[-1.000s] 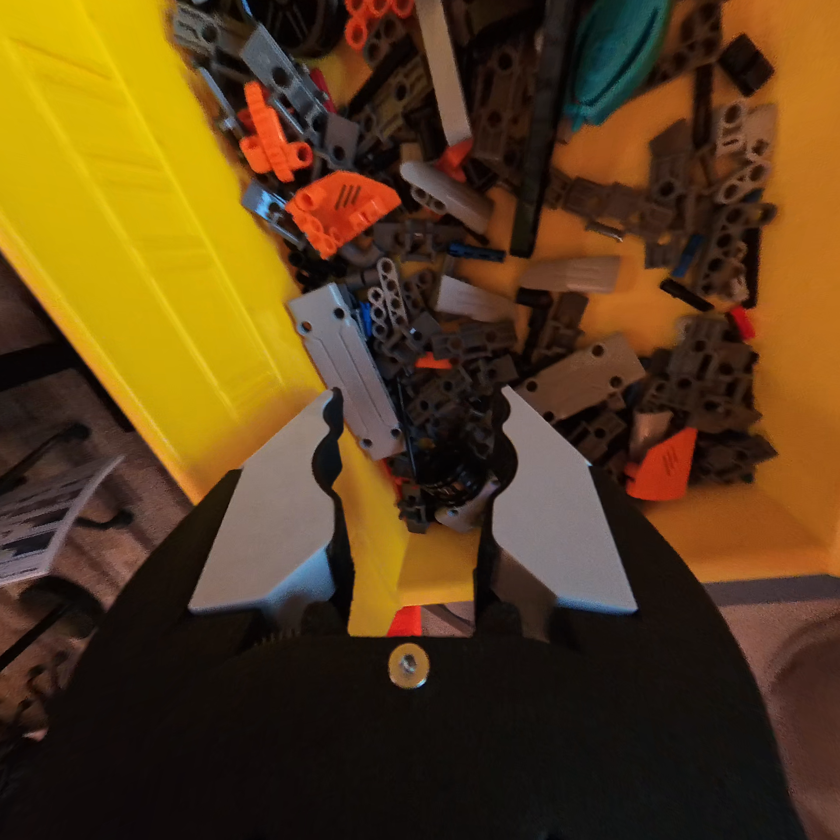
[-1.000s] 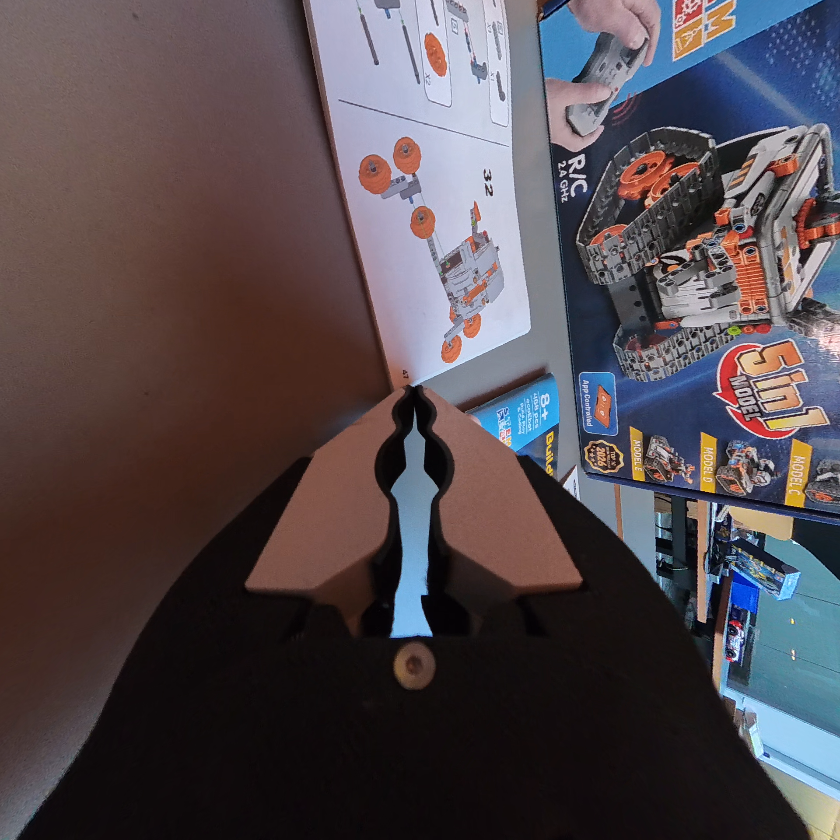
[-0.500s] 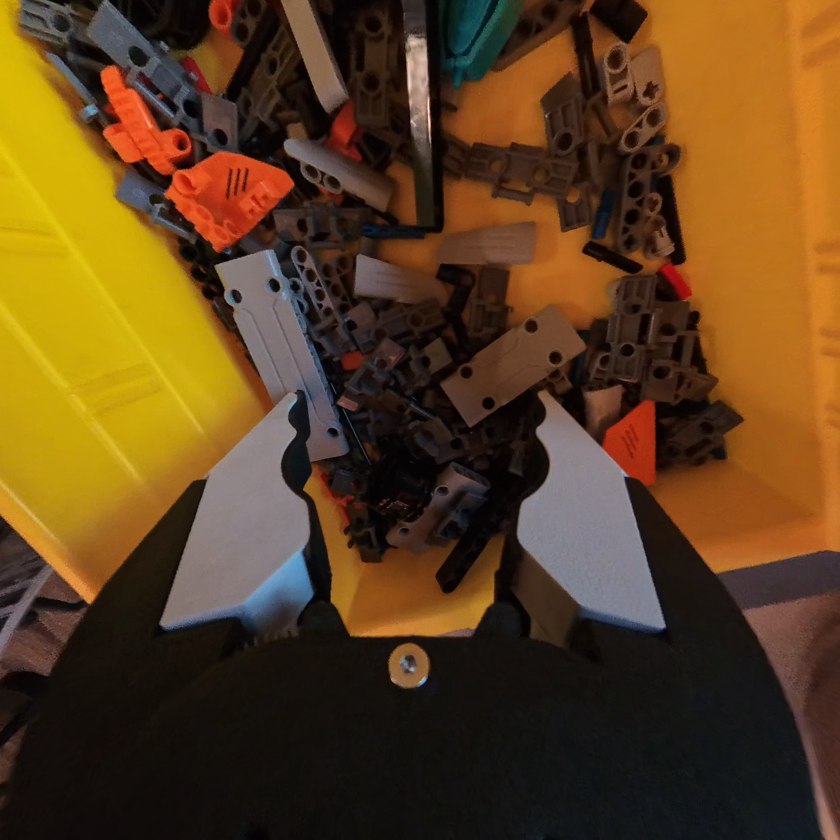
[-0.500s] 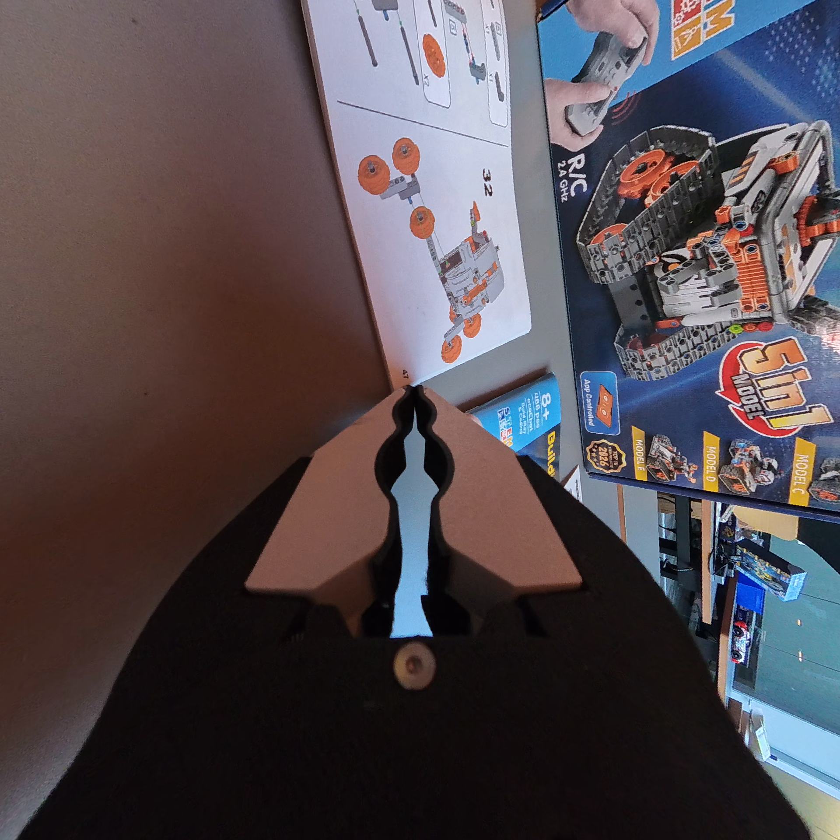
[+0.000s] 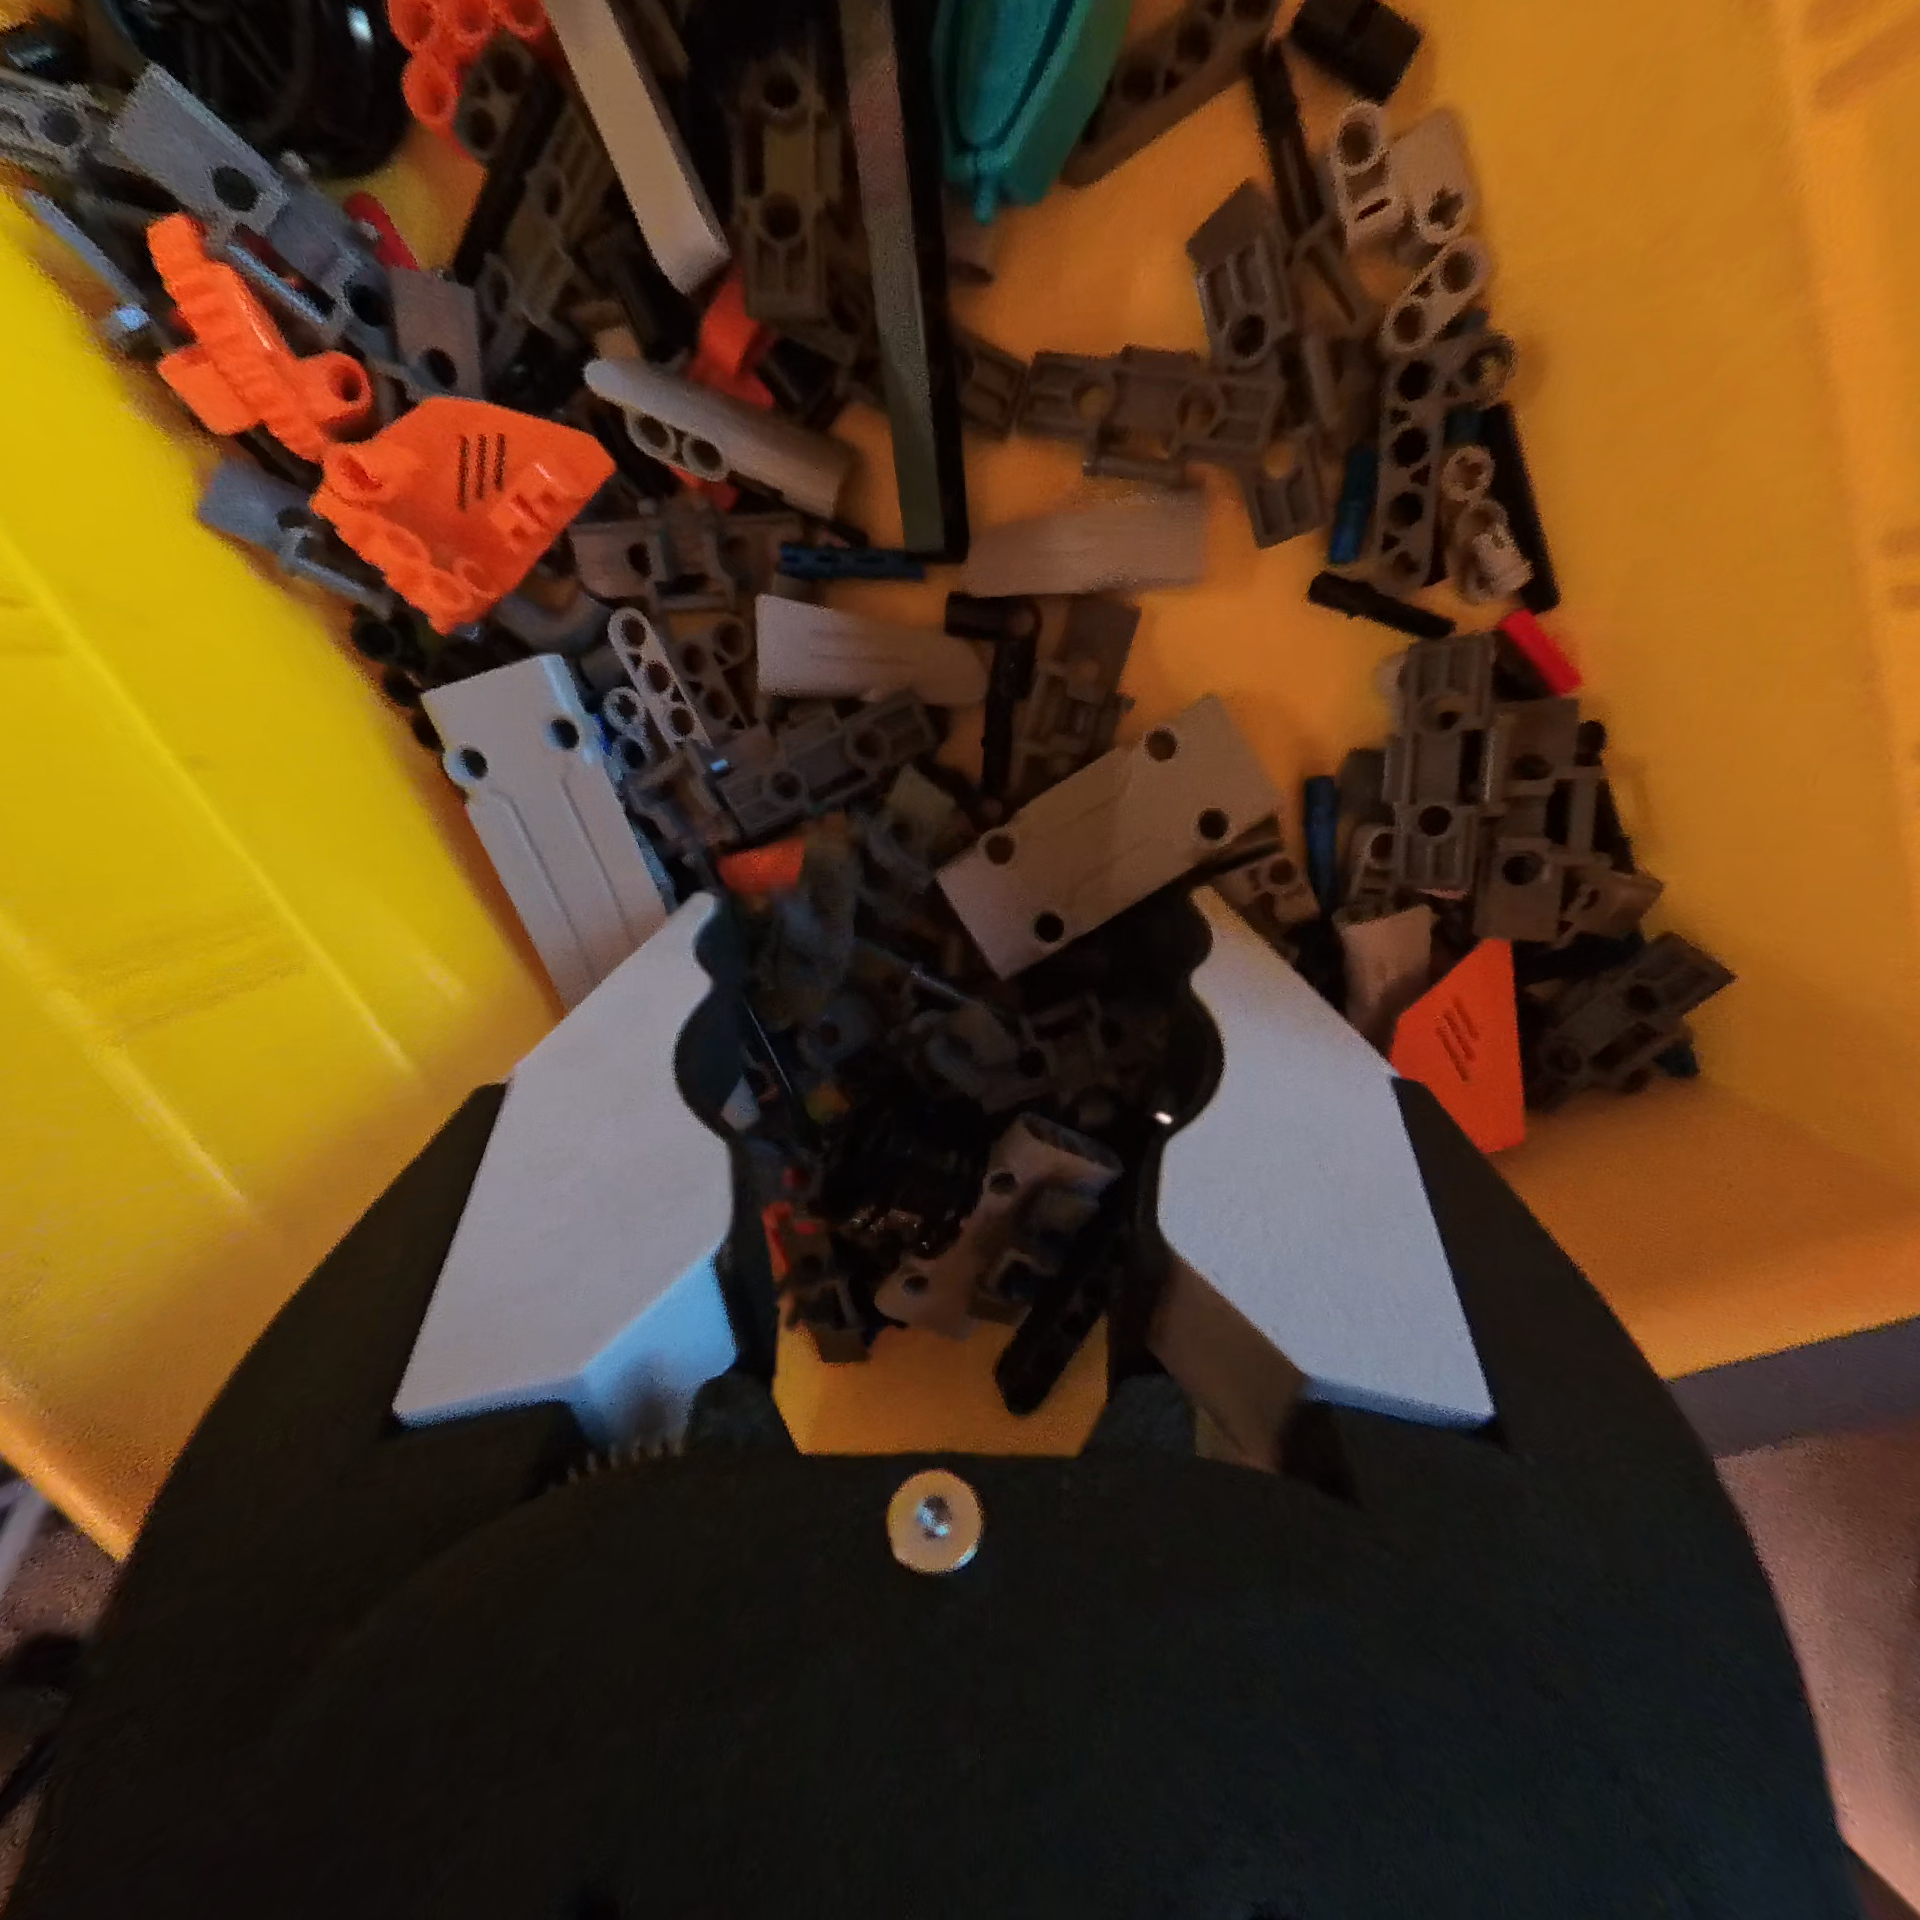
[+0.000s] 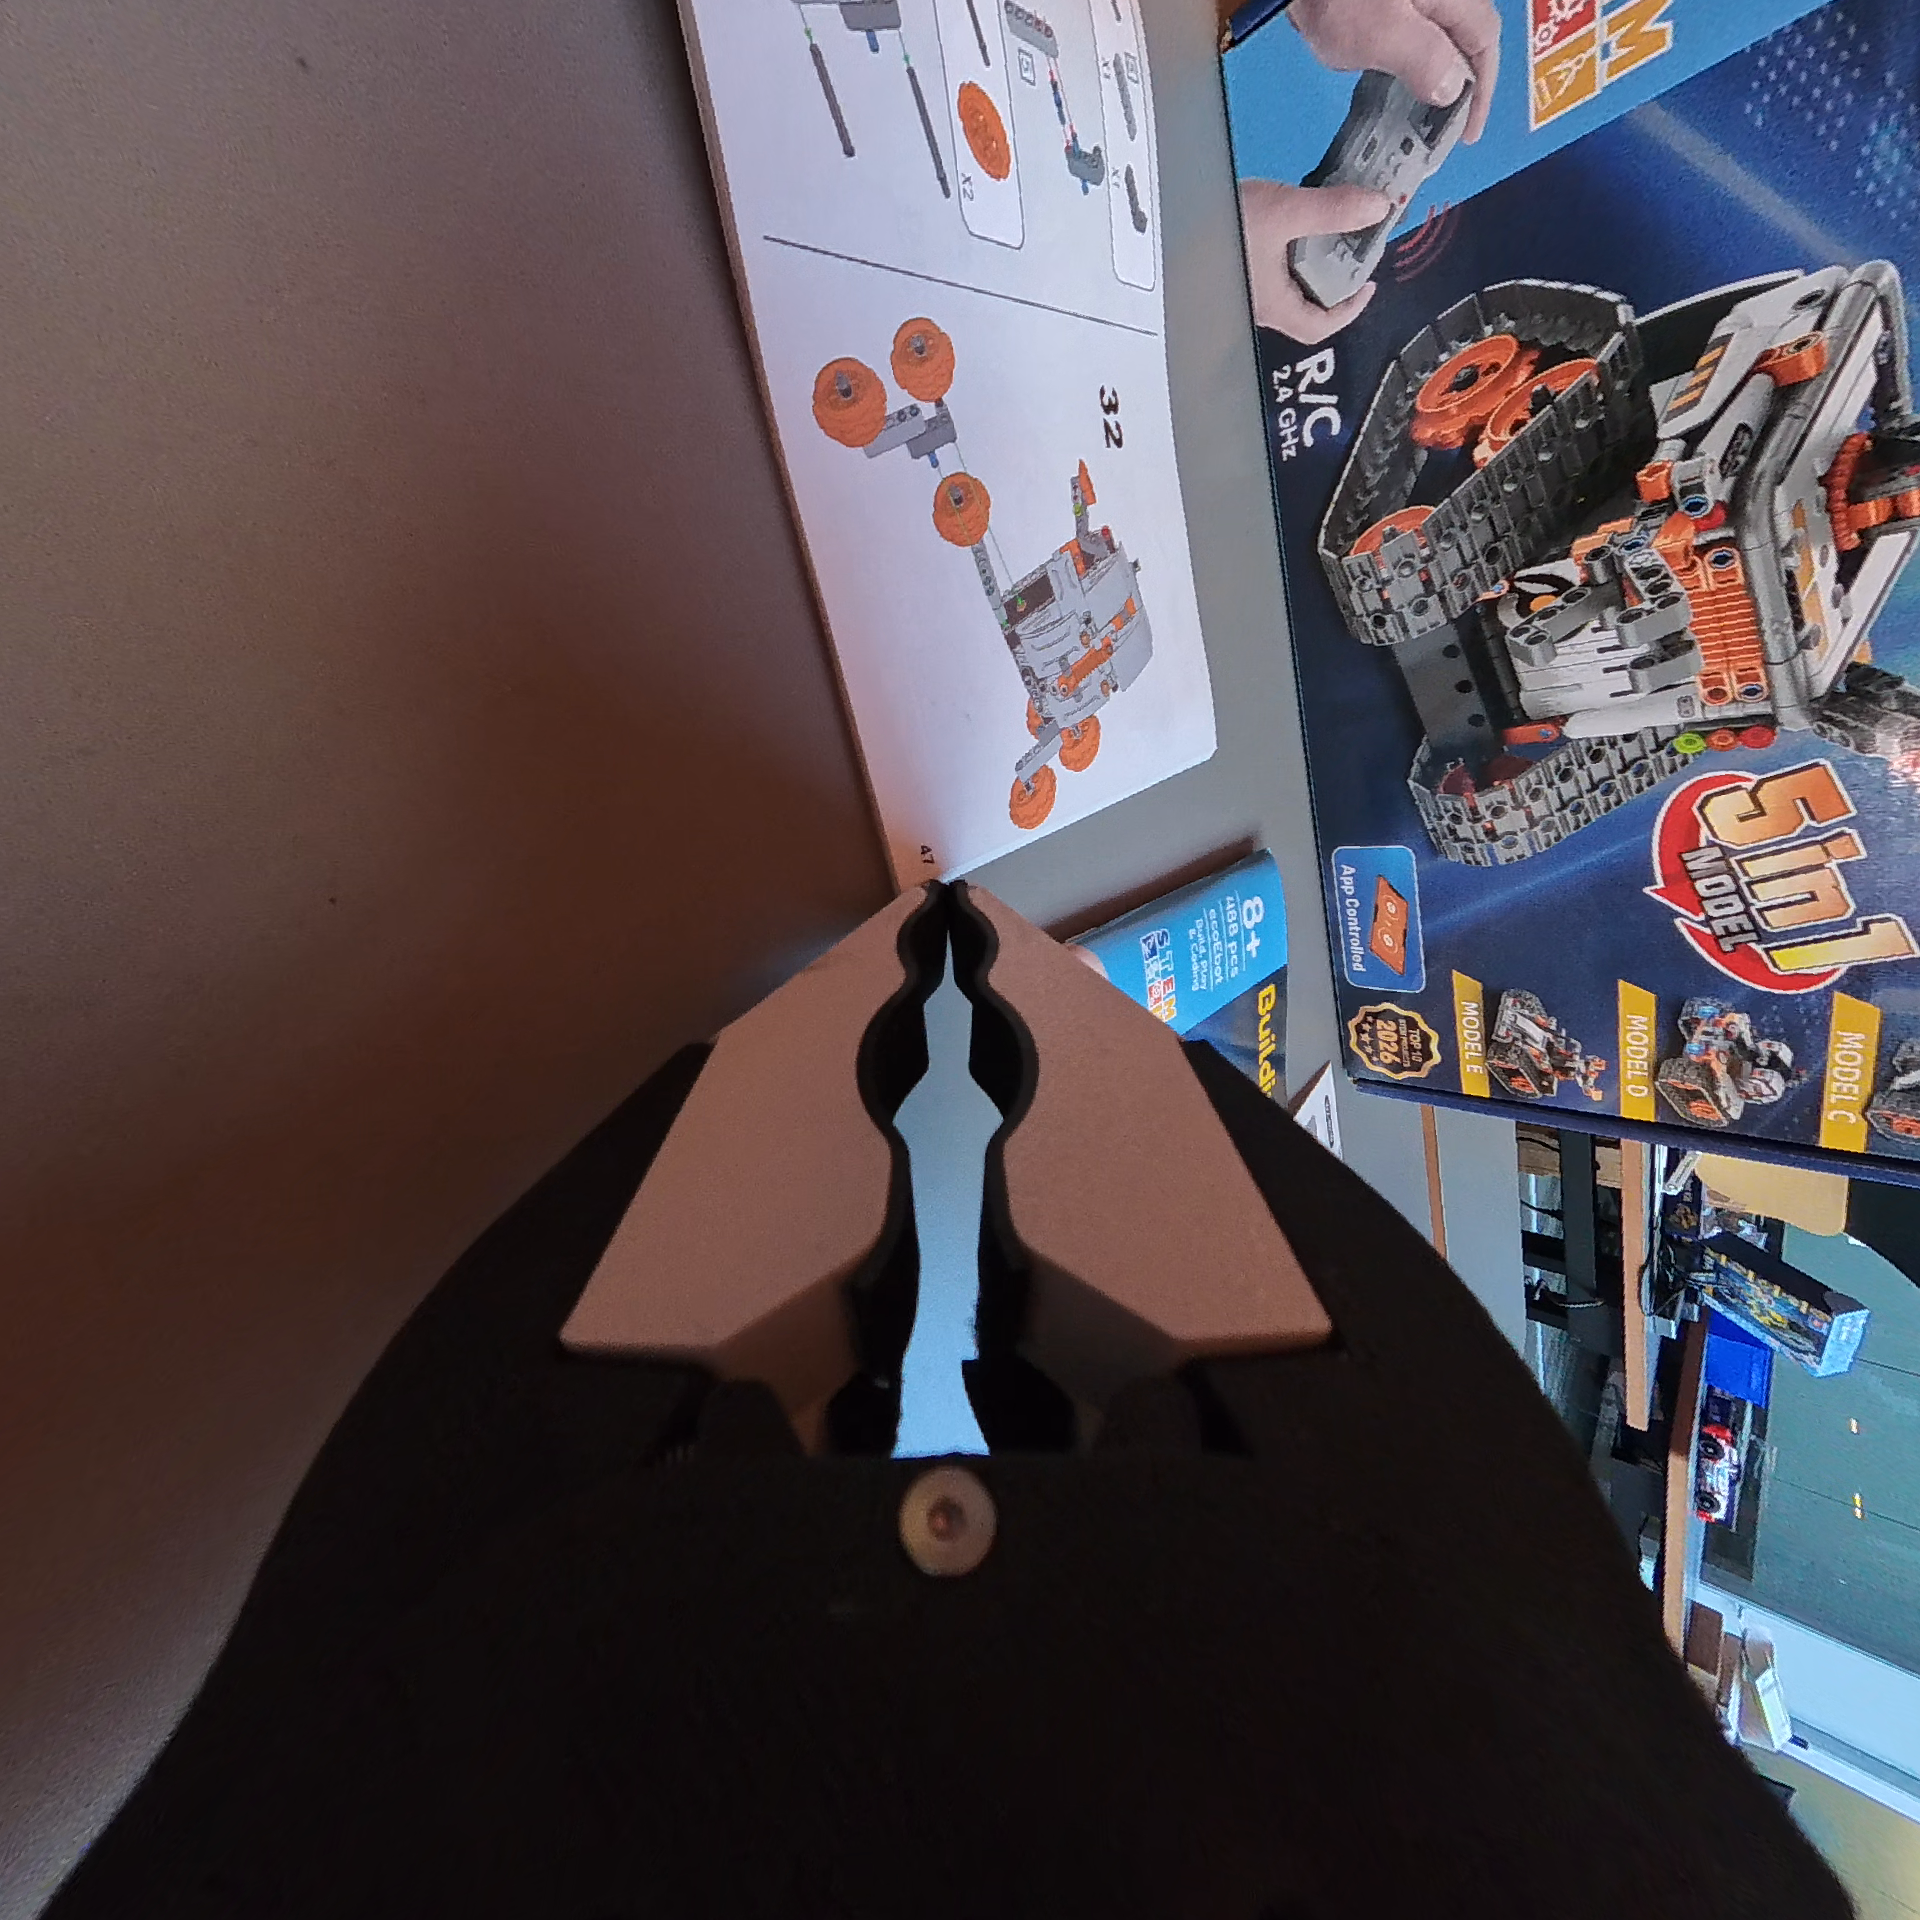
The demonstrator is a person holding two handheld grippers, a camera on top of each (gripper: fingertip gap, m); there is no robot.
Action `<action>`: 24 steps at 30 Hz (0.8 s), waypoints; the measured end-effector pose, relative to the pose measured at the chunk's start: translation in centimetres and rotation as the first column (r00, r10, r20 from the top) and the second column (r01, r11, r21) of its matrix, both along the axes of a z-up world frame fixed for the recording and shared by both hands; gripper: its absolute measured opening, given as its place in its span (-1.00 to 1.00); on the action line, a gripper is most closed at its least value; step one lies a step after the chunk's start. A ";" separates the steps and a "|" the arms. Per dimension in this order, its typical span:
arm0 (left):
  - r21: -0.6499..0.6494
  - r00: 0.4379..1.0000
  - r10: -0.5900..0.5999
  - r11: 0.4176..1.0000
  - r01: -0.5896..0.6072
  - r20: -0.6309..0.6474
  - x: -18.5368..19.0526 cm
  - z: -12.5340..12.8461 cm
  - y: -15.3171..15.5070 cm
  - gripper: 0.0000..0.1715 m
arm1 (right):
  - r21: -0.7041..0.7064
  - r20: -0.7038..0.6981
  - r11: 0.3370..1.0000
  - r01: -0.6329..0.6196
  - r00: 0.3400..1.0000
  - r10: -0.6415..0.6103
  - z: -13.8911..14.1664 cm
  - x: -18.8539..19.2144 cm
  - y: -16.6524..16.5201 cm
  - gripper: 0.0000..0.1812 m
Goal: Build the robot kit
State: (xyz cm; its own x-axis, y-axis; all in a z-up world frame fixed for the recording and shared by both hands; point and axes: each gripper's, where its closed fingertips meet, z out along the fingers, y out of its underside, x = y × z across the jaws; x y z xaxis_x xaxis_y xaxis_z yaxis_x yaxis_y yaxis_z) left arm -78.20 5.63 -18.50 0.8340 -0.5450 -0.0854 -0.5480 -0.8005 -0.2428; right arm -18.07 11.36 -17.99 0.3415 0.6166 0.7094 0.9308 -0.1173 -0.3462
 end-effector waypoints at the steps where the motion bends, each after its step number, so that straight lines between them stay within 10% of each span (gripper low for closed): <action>1: 0.009 1.000 -0.007 1.000 0.006 0.009 0.2 0.1 0.4 -0.13 | 0.000 -0.002 1.000 0.000 1.000 0.000 0.0 0.0 0.0 -1.00; 6: 0.041 0.998 -0.054 0.998 0.053 0.014 -0.4 0.1 3.1 -0.93 | 0.000 -0.007 1.000 0.001 1.000 -0.001 0.0 0.0 0.0 -1.00; 16: 0.012 0.998 -0.035 0.999 0.034 0.054 0.8 0.4 7.4 -0.91 | 0.000 -0.017 1.000 0.004 1.000 -0.004 0.0 0.0 0.0 -1.00; 24: -0.024 0.997 0.052 0.998 -0.050 0.057 -0.4 2.2 3.2 -0.24 | -0.001 -0.026 1.000 0.004 1.000 -0.004 0.0 0.0 0.0 -1.00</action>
